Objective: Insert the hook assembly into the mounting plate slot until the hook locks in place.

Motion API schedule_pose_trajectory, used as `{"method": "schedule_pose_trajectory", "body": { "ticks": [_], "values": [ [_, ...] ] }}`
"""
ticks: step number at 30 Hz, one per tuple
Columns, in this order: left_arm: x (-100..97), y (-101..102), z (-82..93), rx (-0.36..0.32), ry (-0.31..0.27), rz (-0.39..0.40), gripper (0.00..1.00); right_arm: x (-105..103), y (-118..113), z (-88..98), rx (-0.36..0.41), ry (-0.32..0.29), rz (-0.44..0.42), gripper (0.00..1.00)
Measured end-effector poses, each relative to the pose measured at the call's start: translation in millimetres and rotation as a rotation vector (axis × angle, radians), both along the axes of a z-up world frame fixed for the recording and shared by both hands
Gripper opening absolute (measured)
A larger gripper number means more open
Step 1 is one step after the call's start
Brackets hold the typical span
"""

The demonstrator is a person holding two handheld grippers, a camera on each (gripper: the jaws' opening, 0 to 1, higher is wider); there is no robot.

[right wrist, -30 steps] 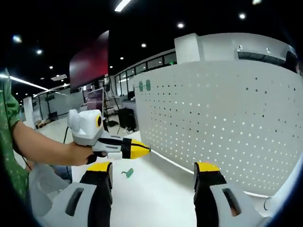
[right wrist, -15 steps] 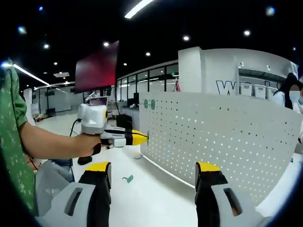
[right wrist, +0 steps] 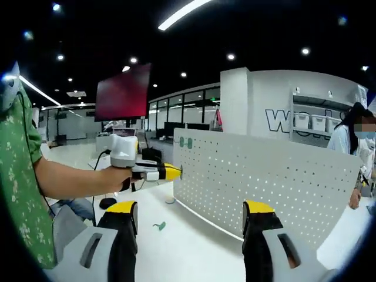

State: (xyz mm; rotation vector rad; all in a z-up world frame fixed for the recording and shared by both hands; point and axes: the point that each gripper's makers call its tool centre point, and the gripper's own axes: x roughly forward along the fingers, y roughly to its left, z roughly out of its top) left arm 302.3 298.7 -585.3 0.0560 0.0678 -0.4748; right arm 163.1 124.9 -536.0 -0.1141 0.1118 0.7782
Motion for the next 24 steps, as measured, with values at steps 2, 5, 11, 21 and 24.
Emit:
{"method": "schedule_pose_trajectory", "body": {
  "ticks": [2,5,11,21,24],
  "values": [
    [1.3,1.7,0.9,-0.002,0.002,0.004,0.03,-1.8,-2.7,2.7,-0.005,-0.007,-0.008,0.75],
    [2.1,3.6,2.3,-0.011,0.005,0.01,0.03,-5.2,-4.1,6.7,-0.008,-0.012,-0.012,0.75],
    [7.3,7.1,8.2,-0.011,-0.001,0.022,0.03,-9.8,-4.6,13.5,-0.01,-0.027,-0.019,0.75],
    [25.6,20.4,32.1,-0.03,-0.045,0.072,0.03,-14.0,-10.5,23.0,-0.004,-0.041,-0.024,0.77],
    [29.8,24.4,39.8,-0.043,-0.063,0.089,0.03,-15.4,-11.3,24.3,-0.008,-0.041,-0.024,0.77]
  ]
}}
